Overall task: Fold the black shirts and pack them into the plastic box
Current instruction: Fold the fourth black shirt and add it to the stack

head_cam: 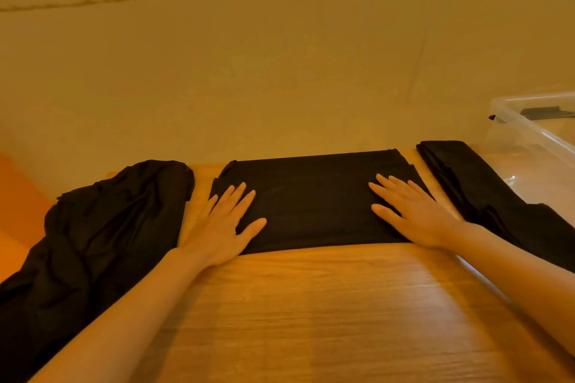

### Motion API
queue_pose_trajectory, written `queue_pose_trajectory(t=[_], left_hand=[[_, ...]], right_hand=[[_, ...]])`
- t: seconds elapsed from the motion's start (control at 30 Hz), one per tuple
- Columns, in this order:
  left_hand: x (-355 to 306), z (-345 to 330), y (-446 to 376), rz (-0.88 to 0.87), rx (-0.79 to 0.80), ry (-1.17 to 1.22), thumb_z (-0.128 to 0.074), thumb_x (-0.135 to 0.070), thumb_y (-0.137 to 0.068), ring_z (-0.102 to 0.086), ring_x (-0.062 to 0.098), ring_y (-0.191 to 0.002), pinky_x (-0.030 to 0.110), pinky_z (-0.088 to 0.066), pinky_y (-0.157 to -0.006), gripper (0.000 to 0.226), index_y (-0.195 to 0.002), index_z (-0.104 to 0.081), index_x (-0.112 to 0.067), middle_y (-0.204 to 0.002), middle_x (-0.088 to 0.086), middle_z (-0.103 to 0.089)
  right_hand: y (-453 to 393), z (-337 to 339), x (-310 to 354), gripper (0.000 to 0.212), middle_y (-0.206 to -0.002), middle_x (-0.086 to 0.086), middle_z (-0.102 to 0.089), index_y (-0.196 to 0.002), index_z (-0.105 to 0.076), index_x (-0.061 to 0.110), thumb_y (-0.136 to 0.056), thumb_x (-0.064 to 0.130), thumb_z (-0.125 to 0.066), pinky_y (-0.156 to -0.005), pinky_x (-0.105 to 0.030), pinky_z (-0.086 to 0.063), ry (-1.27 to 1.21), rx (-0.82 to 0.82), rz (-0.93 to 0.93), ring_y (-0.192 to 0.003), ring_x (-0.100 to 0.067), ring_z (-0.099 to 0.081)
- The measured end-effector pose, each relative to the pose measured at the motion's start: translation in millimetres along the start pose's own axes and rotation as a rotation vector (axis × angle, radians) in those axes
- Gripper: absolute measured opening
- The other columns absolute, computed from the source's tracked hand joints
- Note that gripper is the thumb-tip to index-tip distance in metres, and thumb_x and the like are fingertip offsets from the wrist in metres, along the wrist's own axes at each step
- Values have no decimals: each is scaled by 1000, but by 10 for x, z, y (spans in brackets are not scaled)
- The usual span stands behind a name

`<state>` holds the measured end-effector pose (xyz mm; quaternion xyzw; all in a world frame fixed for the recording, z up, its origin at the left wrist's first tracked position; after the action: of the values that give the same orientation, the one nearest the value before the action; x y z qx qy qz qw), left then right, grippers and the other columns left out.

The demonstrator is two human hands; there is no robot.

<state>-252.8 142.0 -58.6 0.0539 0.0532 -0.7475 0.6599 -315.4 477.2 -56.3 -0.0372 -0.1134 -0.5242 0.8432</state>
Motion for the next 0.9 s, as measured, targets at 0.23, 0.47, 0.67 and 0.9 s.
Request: queue_pose_trajectory(t=[0.23,0.47,0.67,0.9], left_hand=[[-152,-72,480,38,113,-33,9,-84,-68,20,5,-143,32,11,-118,93,-149,11,-38,-159,-12,16],[-415,26,1056,50,221,-26,-7,-81,-74,11,5,-145,31,6,-118,87,-151,3,-39,-158,-16,9],[-431,186,666,72,-108,96,-27,-59,-96,-14,13,-146,33,-13,-119,66,-151,-25,-23,-159,-2,-20],[-413,-122,537,61,64,-26,-9,-73,-86,10,11,-147,35,2,-121,79,-154,-3,-32,-162,-5,5]], right_hand=[[508,-114,81,72,-157,15,9,-145,6,40,-81,71,-3,-117,-30,8,74,47,-38,-142,-3,16],[1077,1,305,88,-156,16,1,-150,-8,36,-73,76,2,-118,-30,-7,181,94,-49,-146,-8,-1],[729,182,463,64,-158,5,-18,-150,-25,27,-94,57,-31,-116,-32,-16,37,-113,-35,-145,-13,-17],[617,-155,381,67,-160,8,4,-151,-4,34,-92,64,-13,-119,-36,5,94,9,-112,-146,-11,8]])
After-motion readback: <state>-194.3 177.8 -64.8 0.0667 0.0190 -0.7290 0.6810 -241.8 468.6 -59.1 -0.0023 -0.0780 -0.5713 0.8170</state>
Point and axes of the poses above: each hand's wrist, its own y-axis away from the middle knuckle, its own z-axis out of the back of the hand, x = y × z, the point moved 6 cm from there along -y, towards the middle knuckle
